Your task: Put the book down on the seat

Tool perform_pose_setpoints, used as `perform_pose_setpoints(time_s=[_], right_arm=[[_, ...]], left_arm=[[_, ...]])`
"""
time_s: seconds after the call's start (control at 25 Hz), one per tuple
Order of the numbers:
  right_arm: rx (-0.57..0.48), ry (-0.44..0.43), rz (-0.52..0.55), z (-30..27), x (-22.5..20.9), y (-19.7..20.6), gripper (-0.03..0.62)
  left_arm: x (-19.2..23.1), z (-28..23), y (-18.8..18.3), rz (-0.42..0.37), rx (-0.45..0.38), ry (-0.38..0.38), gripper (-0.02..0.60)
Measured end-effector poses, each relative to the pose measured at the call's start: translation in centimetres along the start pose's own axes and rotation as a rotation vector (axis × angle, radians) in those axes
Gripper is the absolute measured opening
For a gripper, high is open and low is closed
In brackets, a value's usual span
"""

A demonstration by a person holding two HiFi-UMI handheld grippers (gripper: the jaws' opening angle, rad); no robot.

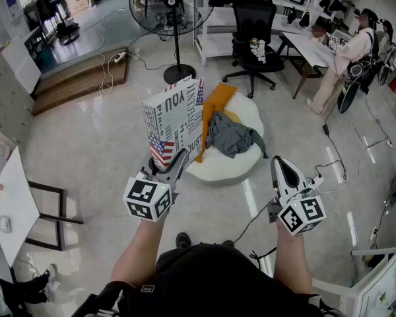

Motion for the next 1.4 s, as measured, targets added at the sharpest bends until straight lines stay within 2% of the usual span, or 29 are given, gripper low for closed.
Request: perform_pose_setpoints(time_s=[0.52,0.8,1.0,1.4], right_arm=[[0.029,-0.014,-0.008,-1.6,1.6,0.5,0.014],[0.039,-0.088,0.0,-4.1,6.8,1.2,0.015],[0.054,-0.076,-0.022,-5.5,10.1,1.9,0.015],[0.095,-0.049,-0.05,-4.7,11.9,2.8,0.015]], left_arm=[[1.8,0.8,0.3,0.008,0.013,0.009,0.164],[5.8,4.1,0.7,0.01,0.008,-0.002,0.164],[8.6,6.2,1.2,0.019,0.006,-0.005,0.164],[10.1,8.3,2.2,0.044,0.008,0.004,0.164]])
Point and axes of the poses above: the fingertips, and each gripper's own axes: z backward along the fingers, x to its left, y out of its underside, the point moved 7 cm from there along z, backward along the fingers, and after that the axes turned 1 degree about y, right-handed, at the moved point
